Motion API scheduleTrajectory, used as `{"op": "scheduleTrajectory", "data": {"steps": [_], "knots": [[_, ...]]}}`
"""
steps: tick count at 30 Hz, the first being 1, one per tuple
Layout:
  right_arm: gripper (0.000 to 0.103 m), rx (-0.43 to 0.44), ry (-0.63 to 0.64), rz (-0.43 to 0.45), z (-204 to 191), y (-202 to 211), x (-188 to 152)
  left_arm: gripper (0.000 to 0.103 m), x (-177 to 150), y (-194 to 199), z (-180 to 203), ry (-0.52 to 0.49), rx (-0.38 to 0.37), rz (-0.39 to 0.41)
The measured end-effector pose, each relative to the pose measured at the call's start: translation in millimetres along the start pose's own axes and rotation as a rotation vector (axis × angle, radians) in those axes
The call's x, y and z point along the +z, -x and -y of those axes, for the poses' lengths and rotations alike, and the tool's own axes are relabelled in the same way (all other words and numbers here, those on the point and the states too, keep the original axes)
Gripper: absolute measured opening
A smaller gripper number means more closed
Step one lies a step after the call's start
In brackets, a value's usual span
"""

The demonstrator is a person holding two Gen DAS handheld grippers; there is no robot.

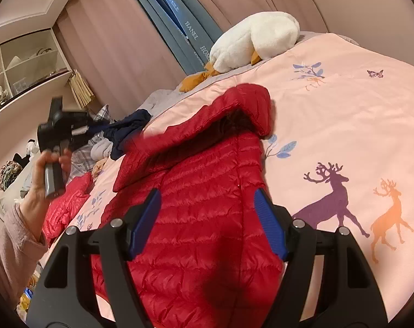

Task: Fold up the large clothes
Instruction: 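Grasp the jacket's side edge with the left gripper and fold it inward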

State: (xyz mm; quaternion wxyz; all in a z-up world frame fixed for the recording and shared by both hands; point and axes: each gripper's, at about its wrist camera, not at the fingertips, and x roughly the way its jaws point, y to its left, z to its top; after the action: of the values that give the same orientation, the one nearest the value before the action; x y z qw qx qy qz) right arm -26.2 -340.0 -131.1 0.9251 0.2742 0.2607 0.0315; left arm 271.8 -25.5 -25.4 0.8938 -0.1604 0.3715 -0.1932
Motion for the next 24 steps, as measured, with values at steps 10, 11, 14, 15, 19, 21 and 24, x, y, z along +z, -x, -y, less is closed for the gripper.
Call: {"op": "scheduleTrajectory", "data": {"steps": [10,11,14,15,19,21,24], "knots": [[0.072,-0.014,0.01,-0.031,-5.4,-9.5,-4.5,0.021,-45.9,-38.5,-73.4,0.165,-0.08,-0.205],[0.072,-0.013,0.011,-0.037,-6.8,-11.4,-5.4,0.035,-50.7,-42.0,-74.0,0.179,-0.096,-0.215],[0.072,-0.015,0.028,-0.05,-11.2,-14.5,-8.3,0.055,-60.7,-59.8,-72.4,0.23,-0.138,-0.246],[0.072,-0.019,0.037,-0.052,-12.8,-15.0,-9.1,0.055,-62.3,-65.4,-71.0,0.245,-0.145,-0.253],[0.072,-0.019,0.046,-0.05,-13.9,-14.8,-9.4,0.055,-64.5,-89.7,-72.9,0.308,-0.198,-0.28],[0.072,-0.017,0.039,-0.049,-11.4,-15.1,-8.9,0.055,-66.5,-101.8,-73.4,0.333,-0.226,-0.29],[0.072,-0.021,0.034,-0.053,-8.0,-16.7,-9.0,0.053,-69.8,-111.8,-74.1,0.365,-0.256,-0.276]]}}
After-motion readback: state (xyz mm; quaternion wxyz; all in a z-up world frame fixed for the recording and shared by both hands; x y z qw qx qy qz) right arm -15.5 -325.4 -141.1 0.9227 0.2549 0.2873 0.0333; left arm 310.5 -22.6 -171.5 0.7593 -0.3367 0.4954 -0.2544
